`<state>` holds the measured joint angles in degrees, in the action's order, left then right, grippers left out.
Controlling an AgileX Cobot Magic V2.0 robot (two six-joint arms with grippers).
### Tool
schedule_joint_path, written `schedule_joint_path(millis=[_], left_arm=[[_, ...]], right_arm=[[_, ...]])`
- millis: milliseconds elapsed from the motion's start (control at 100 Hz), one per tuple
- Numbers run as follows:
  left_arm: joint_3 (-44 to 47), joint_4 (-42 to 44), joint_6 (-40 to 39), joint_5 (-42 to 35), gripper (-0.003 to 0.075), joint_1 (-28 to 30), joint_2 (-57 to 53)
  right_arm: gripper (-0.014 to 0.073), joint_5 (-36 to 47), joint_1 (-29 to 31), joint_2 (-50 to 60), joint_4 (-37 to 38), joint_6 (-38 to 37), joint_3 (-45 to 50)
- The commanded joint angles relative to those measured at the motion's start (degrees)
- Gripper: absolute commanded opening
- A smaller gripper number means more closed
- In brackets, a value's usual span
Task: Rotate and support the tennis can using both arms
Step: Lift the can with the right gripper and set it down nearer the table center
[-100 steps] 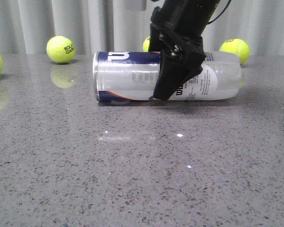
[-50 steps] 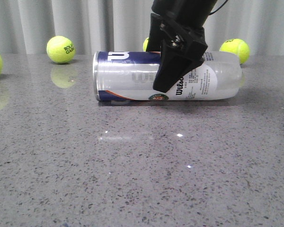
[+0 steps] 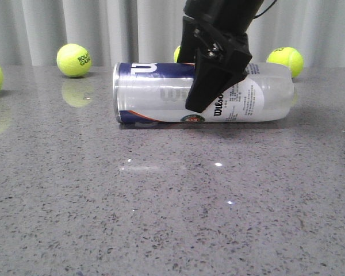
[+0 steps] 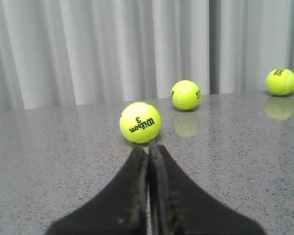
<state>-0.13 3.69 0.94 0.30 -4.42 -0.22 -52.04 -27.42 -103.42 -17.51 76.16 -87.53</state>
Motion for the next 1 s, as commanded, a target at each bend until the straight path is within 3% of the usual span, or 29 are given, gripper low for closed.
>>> schedule_joint_path(millis=[0,990], left_arm=[[2.7,-0.4,-0.4,-4.2,-0.0021,0.1,-2.2],[2.7,-0.4,-0.4,-4.2,-0.0021,0.1,-2.2]], right_arm=[[0.0663,0.8,0.1,3.6,-1.6,0.2,-1.8],[0.0663,0.1,0.1,6.4,-1.6,0.2,-1.9]])
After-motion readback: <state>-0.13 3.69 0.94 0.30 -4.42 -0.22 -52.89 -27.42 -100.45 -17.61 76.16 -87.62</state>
